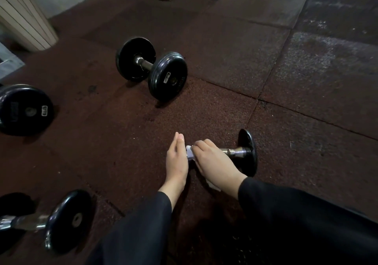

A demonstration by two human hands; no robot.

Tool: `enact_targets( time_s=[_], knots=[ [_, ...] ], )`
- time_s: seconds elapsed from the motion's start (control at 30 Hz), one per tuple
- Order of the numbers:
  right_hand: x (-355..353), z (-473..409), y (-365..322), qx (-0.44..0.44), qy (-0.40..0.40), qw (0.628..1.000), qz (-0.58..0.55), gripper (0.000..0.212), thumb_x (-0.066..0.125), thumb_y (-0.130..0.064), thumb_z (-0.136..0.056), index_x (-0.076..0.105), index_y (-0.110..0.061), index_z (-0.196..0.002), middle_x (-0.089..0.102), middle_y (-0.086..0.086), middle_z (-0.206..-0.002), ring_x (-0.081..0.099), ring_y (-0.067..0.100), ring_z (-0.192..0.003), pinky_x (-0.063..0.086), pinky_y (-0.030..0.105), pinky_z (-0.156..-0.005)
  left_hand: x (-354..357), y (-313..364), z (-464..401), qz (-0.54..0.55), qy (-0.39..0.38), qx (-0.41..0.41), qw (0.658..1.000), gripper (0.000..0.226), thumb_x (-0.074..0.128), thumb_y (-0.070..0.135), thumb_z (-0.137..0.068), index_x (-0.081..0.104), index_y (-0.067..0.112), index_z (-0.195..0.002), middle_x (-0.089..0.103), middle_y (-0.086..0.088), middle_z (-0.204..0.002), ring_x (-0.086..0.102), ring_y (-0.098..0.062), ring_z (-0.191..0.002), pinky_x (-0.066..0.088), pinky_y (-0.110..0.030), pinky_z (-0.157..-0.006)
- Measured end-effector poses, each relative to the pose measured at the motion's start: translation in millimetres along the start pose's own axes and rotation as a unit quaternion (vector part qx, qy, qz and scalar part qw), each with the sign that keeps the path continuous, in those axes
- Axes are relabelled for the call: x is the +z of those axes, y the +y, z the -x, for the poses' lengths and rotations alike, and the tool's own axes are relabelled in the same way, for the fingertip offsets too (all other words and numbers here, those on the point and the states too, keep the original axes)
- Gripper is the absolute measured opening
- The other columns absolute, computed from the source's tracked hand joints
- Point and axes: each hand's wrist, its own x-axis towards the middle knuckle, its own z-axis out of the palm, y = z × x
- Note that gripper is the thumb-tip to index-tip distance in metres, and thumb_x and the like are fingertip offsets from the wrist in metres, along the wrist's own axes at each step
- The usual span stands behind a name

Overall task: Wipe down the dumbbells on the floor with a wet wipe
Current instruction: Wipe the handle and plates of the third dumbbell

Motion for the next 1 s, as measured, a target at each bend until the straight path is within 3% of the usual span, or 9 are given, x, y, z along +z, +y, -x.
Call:
enact_targets(
  time_s=[0.07,0.13,0.2,0.23,0.3,0.4,0.6,0.8,1.0],
  knots=[
    [-1,-2,1,0.053,-0.059,0.997,-0.014,0.027,0.084,-0.011,-0.047,0.063,-0.014,-0.063,0.06,0.001,-0.064,0.059,0.019,-0.061,0.051,0.022,-0.058,0,-1,0,0.002,0.002,0.005,1.0,0.048,0.035,0.034,-0.1,0.039,0.011,-0.142,0.04,-0.001,-0.148,0.036,-0.011,-0.136,0.026,-0.02,-0.11],
    [-10,-7,4,0.077,-0.091,0.993,0.015,0.025,0.083,-0.014,-0.055,0.065,-0.013,-0.072,0.063,0.002,-0.075,0.061,0.02,-0.074,0.048,0.025,-0.068,1,-1,-1,0.001,0.005,0.009,1.0,0.048,0.035,0.033,-0.1,0.039,0.01,-0.142,0.039,-0.001,-0.149,0.034,-0.01,-0.137,0.024,-0.016,-0.106],
    [-19,-14,7,0.098,-0.103,0.99,0.001,0.011,0.065,-0.014,-0.079,0.066,-0.008,-0.089,0.063,0.007,-0.094,0.058,0.023,-0.093,0.043,0.026,-0.08,1,-2,-3,0.004,0.007,0.008,1.0,0.047,0.035,0.032,-0.1,0.039,0.01,-0.142,0.04,-0.001,-0.148,0.034,-0.01,-0.137,0.024,-0.016,-0.106],
    [-20,-17,8,0.112,-0.129,0.985,-0.023,0.016,0.053,-0.011,-0.088,0.063,-0.006,-0.099,0.061,0.008,-0.105,0.054,0.025,-0.102,0.04,0.028,-0.085,1,-2,-4,0.006,0.007,0.008,1.0,0.047,0.035,0.032,-0.1,0.04,0.01,-0.141,0.04,-0.001,-0.148,0.035,-0.01,-0.137,0.024,-0.017,-0.107],
    [-17,-17,8,0.104,-0.17,0.979,-0.041,0.027,0.042,-0.007,-0.092,0.058,-0.008,-0.114,0.056,0.008,-0.115,0.048,0.025,-0.109,0.038,0.029,-0.092,1,-3,-3,0.008,0.008,0.008,1.0,0.047,0.036,0.032,-0.1,0.04,0.01,-0.141,0.04,-0.001,-0.148,0.035,-0.01,-0.137,0.024,-0.017,-0.108],
    [-13,-1,6,0.071,-0.145,0.987,0.005,0.034,0.036,-0.007,-0.095,0.049,-0.011,-0.127,0.052,0.005,-0.121,0.043,0.023,-0.113,0.039,0.029,-0.097,1,-4,-2,0.008,0.008,0.013,1.0,0.048,0.036,0.032,-0.1,0.039,0.01,-0.142,0.04,-0.001,-0.148,0.035,-0.009,-0.137,0.024,-0.016,-0.107],
    [-12,5,13,0.113,-0.147,0.98,0.072,0.031,0.027,-0.004,-0.098,0.051,-0.004,-0.118,0.054,0.012,-0.115,0.045,0.029,-0.11,0.039,0.033,-0.09,2,-4,-4,-0.008,0.013,0.015,1.0,0.047,0.035,0.032,-0.1,0.04,0.01,-0.141,0.04,-0.001,-0.148,0.034,-0.01,-0.137,0.023,-0.015,-0.106],
    [-25,20,20,0.162,-0.141,0.973,0.081,0.04,0.029,-0.005,-0.099,0.036,-0.01,-0.139,0.05,0.01,-0.121,0.042,0.027,-0.114,0.042,0.031,-0.094,1,-5,-1,-0.001,0.005,0.015,1.0,0.049,0.034,0.034,-0.1,0.037,0.011,-0.143,0.038,0.001,-0.15,0.032,-0.008,-0.138,0.021,-0.013,-0.104],
    [-25,8,16,0.17,-0.162,0.966,0.105,0.034,0.03,-0.004,-0.098,0.048,-0.006,-0.127,0.052,0.013,-0.12,0.045,0.029,-0.112,0.043,0.031,-0.089,2,-2,-3,-0.001,0.01,0.01,1.0,0.048,0.035,0.033,-0.1,0.038,0.01,-0.142,0.038,0.0,-0.149,0.032,-0.009,-0.138,0.022,-0.013,-0.102]
  ],
)
